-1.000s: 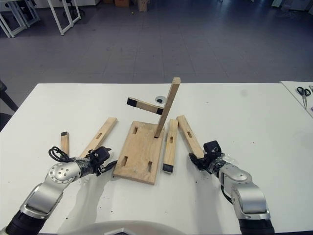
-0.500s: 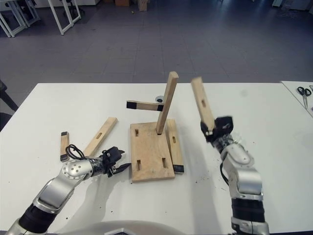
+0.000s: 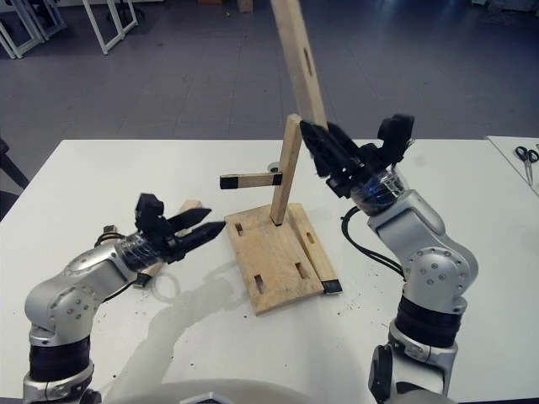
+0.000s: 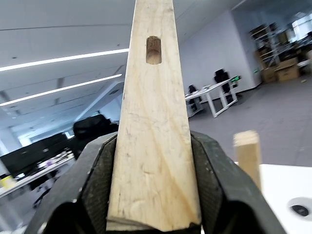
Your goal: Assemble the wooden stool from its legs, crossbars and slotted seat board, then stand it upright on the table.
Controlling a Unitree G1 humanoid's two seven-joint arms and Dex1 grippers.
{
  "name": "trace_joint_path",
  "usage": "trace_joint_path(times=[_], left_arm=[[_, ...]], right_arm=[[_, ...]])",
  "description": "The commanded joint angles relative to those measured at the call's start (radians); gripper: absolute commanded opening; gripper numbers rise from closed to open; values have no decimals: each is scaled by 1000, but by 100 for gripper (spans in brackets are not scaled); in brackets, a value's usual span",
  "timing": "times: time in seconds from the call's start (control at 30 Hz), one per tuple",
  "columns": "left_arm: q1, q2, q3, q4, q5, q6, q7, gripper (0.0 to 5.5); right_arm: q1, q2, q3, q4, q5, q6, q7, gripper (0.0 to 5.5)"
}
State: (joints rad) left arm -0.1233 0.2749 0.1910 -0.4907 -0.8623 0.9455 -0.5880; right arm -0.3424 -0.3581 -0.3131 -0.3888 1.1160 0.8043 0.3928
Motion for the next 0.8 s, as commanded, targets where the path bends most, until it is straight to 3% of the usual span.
trace_joint_path(times=[0.03, 0.2, 0.67, 0.8], left_arm=[[-80, -79, 86, 29, -313, 93, 181, 387], [-188, -125, 89, 124, -554, 61, 391, 387], [-274, -75, -11, 181, -681, 39, 412, 387], [-262, -9, -38, 178, -674, 64, 367, 318]], right_arm=[[16, -29, 64, 31, 26, 45, 94, 205], [31, -27, 109, 47, 58, 68, 161, 205], [101, -63, 184, 24, 215, 191, 285, 205], [109, -85, 169, 59, 258, 215, 325, 205]])
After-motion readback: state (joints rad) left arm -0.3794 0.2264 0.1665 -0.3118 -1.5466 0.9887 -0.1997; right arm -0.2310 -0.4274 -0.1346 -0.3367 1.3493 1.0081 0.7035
